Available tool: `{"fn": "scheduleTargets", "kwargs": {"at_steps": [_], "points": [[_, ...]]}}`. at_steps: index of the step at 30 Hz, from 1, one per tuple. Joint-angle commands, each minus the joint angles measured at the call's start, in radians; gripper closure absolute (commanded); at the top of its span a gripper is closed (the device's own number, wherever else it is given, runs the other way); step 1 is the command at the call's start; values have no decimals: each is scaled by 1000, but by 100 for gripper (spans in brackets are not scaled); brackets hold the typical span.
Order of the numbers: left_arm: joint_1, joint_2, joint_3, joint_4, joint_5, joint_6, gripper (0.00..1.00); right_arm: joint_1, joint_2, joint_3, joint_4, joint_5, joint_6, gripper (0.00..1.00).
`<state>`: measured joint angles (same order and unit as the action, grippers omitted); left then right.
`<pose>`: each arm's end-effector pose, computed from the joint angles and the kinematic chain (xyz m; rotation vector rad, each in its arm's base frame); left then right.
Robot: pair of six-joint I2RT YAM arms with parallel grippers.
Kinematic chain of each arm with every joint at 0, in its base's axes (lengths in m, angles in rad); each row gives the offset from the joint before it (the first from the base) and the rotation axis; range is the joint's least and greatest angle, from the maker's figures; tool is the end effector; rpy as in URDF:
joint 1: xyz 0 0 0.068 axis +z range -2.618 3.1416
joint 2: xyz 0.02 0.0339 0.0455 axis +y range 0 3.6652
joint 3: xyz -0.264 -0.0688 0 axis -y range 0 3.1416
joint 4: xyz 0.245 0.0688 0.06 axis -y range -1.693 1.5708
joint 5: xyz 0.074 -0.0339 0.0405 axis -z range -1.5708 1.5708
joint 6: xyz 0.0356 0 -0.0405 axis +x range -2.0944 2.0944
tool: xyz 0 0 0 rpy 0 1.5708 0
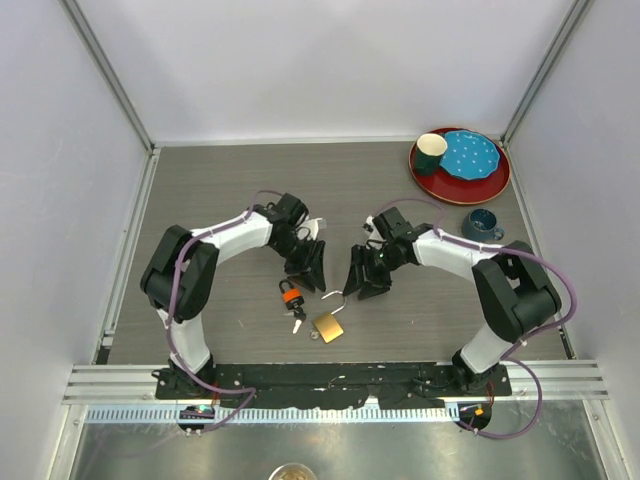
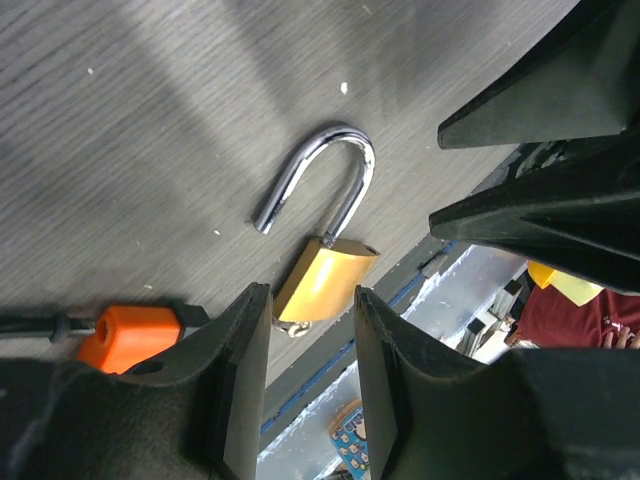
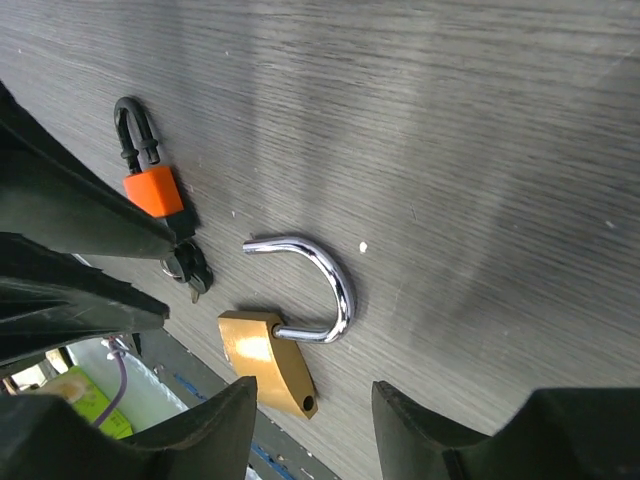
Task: Lock with the key
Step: Pick up the lock from the center of the board.
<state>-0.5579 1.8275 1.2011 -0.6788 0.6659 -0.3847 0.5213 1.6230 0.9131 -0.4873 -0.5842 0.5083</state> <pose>0.2831 -0.2026 0.1754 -0.3814 -2.8558 1.0613 0.2474 0.1647 0.1664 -0.1854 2.9263 1.0386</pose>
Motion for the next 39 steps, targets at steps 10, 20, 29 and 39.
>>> {"fn": "scheduleTargets", "kwargs": {"at_steps": [10,20,29,39], "points": [[-8,108,-8,84,24,9,62,-9,112,-54,211,-58,53,47],[-10,164,-26,131,43,-5,70,-9,190,-83,331,-104,61,49],[-10,214,-21,159,61,-20,81,-9,192,-106,446,-163,90,49],[-10,208,-9,194,78,-46,80,-10,225,-102,549,-226,128,55]]}}
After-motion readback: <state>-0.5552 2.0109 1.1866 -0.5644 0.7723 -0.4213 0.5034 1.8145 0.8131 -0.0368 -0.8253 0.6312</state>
